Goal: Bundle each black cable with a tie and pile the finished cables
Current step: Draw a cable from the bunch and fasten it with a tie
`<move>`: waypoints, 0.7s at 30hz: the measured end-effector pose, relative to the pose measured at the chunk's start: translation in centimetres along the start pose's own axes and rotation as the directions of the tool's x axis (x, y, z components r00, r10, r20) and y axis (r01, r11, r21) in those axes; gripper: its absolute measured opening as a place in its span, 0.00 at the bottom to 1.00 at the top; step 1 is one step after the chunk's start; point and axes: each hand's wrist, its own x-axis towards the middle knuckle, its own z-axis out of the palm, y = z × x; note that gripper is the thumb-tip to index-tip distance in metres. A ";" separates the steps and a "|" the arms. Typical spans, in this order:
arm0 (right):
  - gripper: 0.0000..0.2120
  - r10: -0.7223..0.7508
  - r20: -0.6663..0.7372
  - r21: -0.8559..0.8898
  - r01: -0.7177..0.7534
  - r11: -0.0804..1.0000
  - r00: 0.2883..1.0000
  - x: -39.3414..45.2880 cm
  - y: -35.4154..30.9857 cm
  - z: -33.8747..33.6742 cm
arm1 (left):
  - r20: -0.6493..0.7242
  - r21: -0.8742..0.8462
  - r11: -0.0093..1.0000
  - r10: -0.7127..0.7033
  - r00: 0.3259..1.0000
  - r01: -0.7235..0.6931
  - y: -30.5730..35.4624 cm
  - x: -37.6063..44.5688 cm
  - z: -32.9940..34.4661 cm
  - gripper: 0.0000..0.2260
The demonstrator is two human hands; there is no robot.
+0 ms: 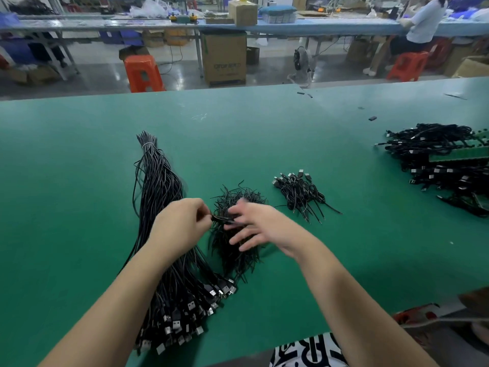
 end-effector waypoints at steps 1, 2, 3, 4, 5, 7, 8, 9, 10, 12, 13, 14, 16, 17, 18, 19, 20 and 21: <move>0.32 -0.015 -0.007 0.202 0.016 0.979 1.000 -0.2 0.0 -0.8 | -0.001 -0.091 0.995 -0.051 0.999 0.051 -0.6 0.0 -0.2 0.03; 0.35 -0.034 -0.060 0.341 0.052 0.938 0.998 -0.4 0.2 -1.4 | -0.006 -0.181 0.979 -0.092 0.996 0.089 -1.2 0.1 -0.3 0.03; 0.35 -0.055 -0.138 0.416 0.108 0.903 0.989 -0.5 0.3 -1.7 | -0.018 -0.273 0.955 -0.128 0.992 0.118 -1.5 0.1 -0.3 0.03; 0.31 -0.092 -0.223 0.407 0.178 0.896 0.970 -0.6 0.7 -1.6 | -0.029 -0.372 0.918 -0.162 0.986 0.140 -1.7 0.0 -0.2 0.05; 0.24 -0.149 -0.291 0.309 0.241 0.920 0.945 -0.5 1.0 -1.2 | -0.031 -0.473 0.868 -0.191 0.981 0.154 -1.6 -0.1 0.0 0.06; 0.11 -0.293 -0.304 -0.007 0.305 0.952 0.906 -0.1 1.8 0.0 | -0.006 -0.638 0.750 -0.235 0.972 0.177 -0.7 -0.4 0.5 0.06; 0.14 -0.333 -0.266 -0.112 0.314 0.943 0.905 0.1 2.1 0.7 | 0.006 -0.691 0.700 -0.245 0.969 0.181 -0.1 -0.5 0.8 0.06; 0.17 -0.340 -0.254 -0.149 0.311 0.939 0.906 0.4 2.2 1.4 | 0.012 -0.729 0.661 -0.246 0.969 0.177 0.4 -0.7 1.1 0.06; 0.18 -0.334 -0.265 -0.151 0.303 0.941 0.905 0.5 2.0 2.0 | 0.015 -0.758 0.629 -0.242 0.970 0.169 0.9 -0.8 1.4 0.06; 0.14 -0.345 -0.306 -0.182 0.301 0.936 0.887 1.0 1.6 2.4 | 0.026 -0.797 0.582 -0.234 0.972 0.162 1.7 -1.0 1.9 0.06; 0.12 -0.351 -0.323 -0.206 0.297 0.932 0.879 1.2 1.4 2.4 | 0.032 -0.806 0.570 -0.232 0.972 0.163 1.9 -1.0 2.0 0.05; 0.11 -0.351 -0.335 -0.218 0.290 0.932 0.874 1.2 1.3 2.3 | 0.040 -0.809 0.565 -0.228 0.973 0.166 2.0 -1.1 2.1 0.05; 0.08 -0.357 -0.336 -0.261 0.278 0.924 0.872 1.4 1.3 2.1 | 0.063 -0.804 0.567 -0.220 0.974 0.180 2.0 -1.0 2.3 0.05; 0.06 -0.361 -0.330 -0.285 0.273 0.919 0.872 1.5 1.4 2.0 | 0.072 -0.797 0.575 -0.213 0.974 0.185 2.0 -1.0 2.3 0.05; 0.04 -0.361 -0.326 -0.301 0.266 0.916 0.874 1.5 1.5 1.8 | 0.071 -0.780 0.599 -0.202 0.977 0.181 1.9 -1.0 2.3 0.05; 0.03 -0.360 -0.327 -0.313 0.259 0.914 0.874 1.5 1.5 1.8 | 0.054 -0.736 0.657 -0.183 0.982 0.163 1.9 -1.0 2.4 0.06; 0.04 -0.355 -0.327 -0.314 0.254 0.915 0.876 1.5 1.5 1.7 | 0.022 -0.661 0.739 -0.153 0.988 0.129 1.8 -1.1 2.4 0.06; 0.04 -0.350 -0.325 -0.309 0.251 0.917 0.879 1.5 1.6 1.6 | -0.018 -0.571 0.817 -0.114 0.993 0.083 1.9 -1.2 2.4 0.06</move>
